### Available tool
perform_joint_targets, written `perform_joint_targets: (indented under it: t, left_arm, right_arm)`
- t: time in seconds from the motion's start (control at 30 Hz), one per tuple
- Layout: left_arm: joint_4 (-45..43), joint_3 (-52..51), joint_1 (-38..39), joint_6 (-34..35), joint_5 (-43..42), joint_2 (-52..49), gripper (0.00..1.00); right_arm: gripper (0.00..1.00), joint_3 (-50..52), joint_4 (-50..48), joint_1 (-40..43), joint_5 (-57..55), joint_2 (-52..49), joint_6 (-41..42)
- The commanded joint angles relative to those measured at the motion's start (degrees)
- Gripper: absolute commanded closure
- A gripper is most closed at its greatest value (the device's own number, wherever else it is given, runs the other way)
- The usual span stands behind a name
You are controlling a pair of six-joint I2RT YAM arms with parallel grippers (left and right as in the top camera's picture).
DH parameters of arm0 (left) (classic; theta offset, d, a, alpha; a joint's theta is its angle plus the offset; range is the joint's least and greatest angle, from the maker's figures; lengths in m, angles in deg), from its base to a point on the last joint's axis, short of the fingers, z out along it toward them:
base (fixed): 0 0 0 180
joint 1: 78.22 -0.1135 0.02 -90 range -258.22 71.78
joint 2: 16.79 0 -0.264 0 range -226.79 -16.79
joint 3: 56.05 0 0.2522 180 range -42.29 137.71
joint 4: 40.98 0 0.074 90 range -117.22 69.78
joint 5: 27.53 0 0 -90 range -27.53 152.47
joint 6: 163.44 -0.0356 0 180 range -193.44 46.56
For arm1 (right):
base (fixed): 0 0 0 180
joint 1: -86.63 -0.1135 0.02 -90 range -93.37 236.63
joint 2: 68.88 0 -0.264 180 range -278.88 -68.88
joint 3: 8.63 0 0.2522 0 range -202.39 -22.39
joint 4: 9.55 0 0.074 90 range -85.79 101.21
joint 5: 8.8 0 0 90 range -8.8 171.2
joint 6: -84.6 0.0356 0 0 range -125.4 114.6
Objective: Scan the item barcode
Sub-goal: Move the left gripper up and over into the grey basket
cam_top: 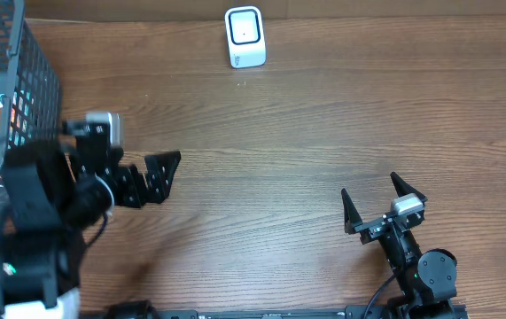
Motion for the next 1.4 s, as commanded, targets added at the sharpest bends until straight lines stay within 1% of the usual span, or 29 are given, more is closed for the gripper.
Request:
perform_joint_targets:
  t: [0.0, 0.1, 0.17, 0.47, 0.5, 0.53, 0.57, 1.03, 1.1, 1.2, 1.23, 1.33, 1.37]
  left_arm:
    - [8.6, 12.7, 0.1, -5.3, -1.6, -7.2, 0.00]
    - [16.9, 22.1, 0.1, -6.9, -1.4, -13.4, 0.00]
    - [18.9, 25.9, 0.1, -6.8, -1.4, -16.4, 0.00]
    - [18.9, 27.0, 0.1, -6.8, -1.4, -22.2, 0.01]
    - [18.9, 27.0, 0.1, -6.8, -1.4, -22.5, 0.29]
    - [18.9, 27.0, 0.1, -6.8, -1.4, -22.9, 0.59]
    - [18.9, 27.0, 0.1, -6.8, -1.4, -23.1, 0.96]
    - [19.9, 26.9, 0.1, -6.8, 0.8, -23.4, 0.96]
    - [19.6, 26.9, 0.1, -6.8, 3.3, -23.4, 0.96]
    - [18.6, 26.9, 0.1, -6.8, 9.0, -23.6, 0.92]
    - [18.2, 26.9, 0.1, -6.8, 10.5, -23.6, 0.91]
    - [16.5, 26.9, 0.1, -6.4, 14.8, -24.3, 0.71]
    - [15.8, 26.9, 0.1, -6.3, 16.0, -24.5, 0.67]
  right_arm:
    - [0.00, 0.6, -0.2, -0.2, 0.2, 0.3, 0.2]
    - [0.00, 0.6, -0.2, -0.2, 0.2, 0.3, 0.2]
    - [0.00, 0.6, -0.2, -0.2, 0.2, 0.3, 0.2]
    - [0.00, 0.6, -0.2, -0.2, 0.2, 0.3, 0.2]
    - [0.00, 0.6, -0.2, -0.2, 0.2, 0.3, 0.2]
    - [0.00, 0.6, -0.2, -0.2, 0.2, 0.3, 0.2]
    - [0.00, 0.6, -0.2, -0.2, 0.2, 0.3, 0.2]
    - [0.00, 0.6, -0.2, -0.2, 0.2, 0.3, 0.2]
    - [0.00, 0.6, -0.2, -0.2, 0.2, 0.3, 0.2]
    - [0.00, 0.6, -0.2, -0.2, 0.2, 0.3, 0.2]
    - [0.00, 0.6, -0.2, -0.2, 0.2, 0.3, 0.2]
    - [0.00, 0.6, -0.2, -0.2, 0.2, 0.3, 0.2]
    - [0.00, 0.6, -0.2, -0.2, 0.2, 0.3, 0.2]
